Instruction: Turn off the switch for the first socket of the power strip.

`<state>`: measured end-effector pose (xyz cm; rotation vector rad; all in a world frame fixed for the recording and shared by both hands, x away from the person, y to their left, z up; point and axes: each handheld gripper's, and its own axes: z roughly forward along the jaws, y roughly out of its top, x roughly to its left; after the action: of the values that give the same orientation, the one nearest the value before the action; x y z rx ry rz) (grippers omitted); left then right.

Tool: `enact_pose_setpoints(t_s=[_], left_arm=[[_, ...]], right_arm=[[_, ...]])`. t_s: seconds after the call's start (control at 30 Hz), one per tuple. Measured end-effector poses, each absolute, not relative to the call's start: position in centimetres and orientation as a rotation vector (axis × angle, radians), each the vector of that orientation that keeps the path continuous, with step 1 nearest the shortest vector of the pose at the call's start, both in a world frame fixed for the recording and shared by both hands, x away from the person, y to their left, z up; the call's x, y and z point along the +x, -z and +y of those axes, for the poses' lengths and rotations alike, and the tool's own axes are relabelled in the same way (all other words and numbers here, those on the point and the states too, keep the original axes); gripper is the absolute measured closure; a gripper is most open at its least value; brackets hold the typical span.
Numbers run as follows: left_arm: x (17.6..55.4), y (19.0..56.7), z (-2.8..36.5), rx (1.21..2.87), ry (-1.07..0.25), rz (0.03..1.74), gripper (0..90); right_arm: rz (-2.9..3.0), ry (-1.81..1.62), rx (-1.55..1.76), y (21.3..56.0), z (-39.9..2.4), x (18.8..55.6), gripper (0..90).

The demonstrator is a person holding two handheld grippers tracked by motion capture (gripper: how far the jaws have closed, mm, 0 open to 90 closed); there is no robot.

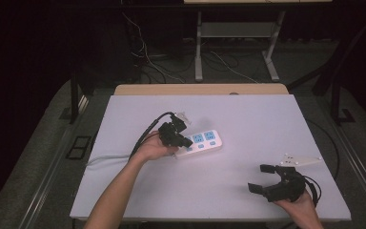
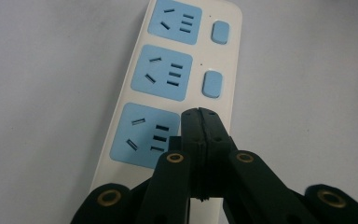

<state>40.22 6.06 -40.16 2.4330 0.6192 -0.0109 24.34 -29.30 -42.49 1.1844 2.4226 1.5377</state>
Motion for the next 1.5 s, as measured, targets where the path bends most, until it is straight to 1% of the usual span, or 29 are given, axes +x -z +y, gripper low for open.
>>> enact_pose_setpoints(t_s=[0.17,0.5,0.7,0.9,1.27,1.5], left_arm=[[40.28,40.53,5.89,2.460,0.017,0.609,89.0],[40.22,40.54,5.86,2.462,0.027,0.606,89.0],[40.03,40.50,5.74,2.473,0.005,0.590,89.2],[40.39,40.64,5.96,2.449,0.056,0.642,89.4],[40.60,40.87,6.14,2.432,0.087,0.670,89.6],[40.29,40.72,5.89,2.448,0.049,0.660,89.6]], right_arm=[[2.427,-1.537,1.177,42.51,-29.28,24.35,0.7],[2.429,-1.537,1.176,42.50,-29.29,24.33,0.7],[2.427,-1.537,1.178,42.49,-29.30,24.33,0.7],[2.428,-1.536,1.177,42.49,-29.30,24.32,0.7],[2.425,-1.540,1.171,42.42,-29.30,24.22,0.7],[2.423,-1.539,1.172,42.43,-29.31,24.24,0.7]])
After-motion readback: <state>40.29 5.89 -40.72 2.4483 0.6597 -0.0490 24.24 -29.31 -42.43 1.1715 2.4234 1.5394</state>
